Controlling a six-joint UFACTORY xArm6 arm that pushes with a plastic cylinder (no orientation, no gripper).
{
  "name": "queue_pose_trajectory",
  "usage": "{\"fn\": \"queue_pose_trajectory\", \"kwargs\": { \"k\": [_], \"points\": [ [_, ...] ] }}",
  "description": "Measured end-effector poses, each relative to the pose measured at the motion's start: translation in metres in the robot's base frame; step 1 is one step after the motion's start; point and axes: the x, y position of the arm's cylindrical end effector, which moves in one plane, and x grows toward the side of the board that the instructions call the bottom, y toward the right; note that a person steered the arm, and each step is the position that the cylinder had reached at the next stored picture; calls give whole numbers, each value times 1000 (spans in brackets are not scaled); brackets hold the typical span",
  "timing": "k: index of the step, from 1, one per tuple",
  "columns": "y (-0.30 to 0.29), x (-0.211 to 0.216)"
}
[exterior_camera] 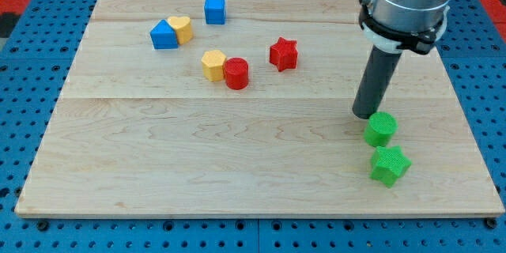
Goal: Push the red star to the top left of the green blocks
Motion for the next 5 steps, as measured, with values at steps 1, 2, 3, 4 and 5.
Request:
{"fn": "queue_pose_trajectory", "kwargs": {
  "k": [1,2,3,4,5],
  "points": [
    [-3,5],
    [3,-15],
    [18,-60],
    [14,-109],
    [-9,-153]
  ]
}}
